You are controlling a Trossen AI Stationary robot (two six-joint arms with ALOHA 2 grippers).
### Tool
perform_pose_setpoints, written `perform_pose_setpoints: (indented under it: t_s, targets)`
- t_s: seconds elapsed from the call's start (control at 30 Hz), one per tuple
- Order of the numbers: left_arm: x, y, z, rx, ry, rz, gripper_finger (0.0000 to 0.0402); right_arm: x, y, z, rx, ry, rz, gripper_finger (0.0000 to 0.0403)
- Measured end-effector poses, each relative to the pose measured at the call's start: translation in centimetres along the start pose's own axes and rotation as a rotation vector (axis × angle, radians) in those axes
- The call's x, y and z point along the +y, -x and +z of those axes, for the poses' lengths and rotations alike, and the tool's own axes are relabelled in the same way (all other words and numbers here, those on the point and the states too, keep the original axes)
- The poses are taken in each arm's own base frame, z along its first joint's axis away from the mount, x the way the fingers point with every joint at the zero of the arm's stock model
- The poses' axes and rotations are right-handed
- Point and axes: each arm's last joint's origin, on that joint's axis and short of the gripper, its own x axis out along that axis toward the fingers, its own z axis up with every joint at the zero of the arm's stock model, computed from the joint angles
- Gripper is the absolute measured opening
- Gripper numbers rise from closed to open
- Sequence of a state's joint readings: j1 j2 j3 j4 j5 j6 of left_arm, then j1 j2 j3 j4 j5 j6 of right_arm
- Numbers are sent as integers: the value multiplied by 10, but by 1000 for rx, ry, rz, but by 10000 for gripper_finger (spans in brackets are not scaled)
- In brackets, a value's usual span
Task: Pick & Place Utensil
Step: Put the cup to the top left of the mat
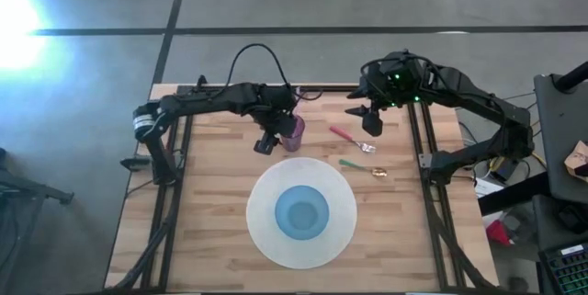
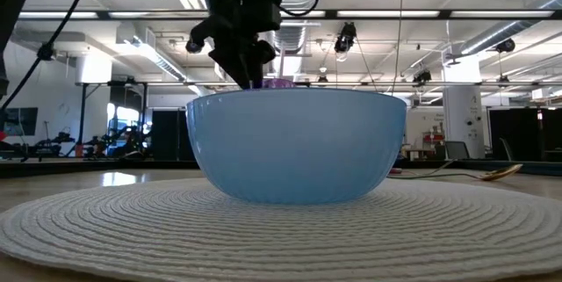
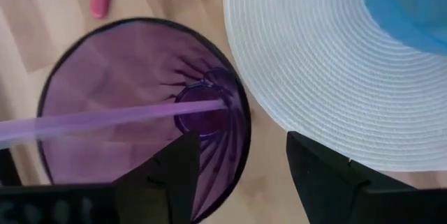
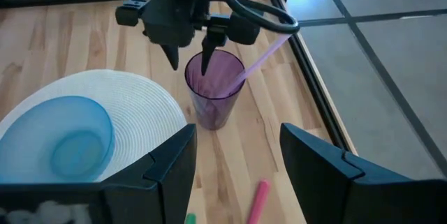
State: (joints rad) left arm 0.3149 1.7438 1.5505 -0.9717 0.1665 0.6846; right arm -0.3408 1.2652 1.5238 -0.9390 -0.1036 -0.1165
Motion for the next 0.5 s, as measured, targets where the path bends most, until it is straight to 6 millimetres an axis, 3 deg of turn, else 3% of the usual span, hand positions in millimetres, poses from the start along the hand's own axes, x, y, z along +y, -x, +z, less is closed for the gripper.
perform_pose_setpoints:
  t_s: [0.2, 0.5]
  targets:
    - [1, -5, -1, 16, -1, -12, 173, 0, 0, 0, 0, 0, 0, 201]
    - [1, -5, -1, 20, -42, -4, 18, 0, 0, 0, 0, 0, 0, 201]
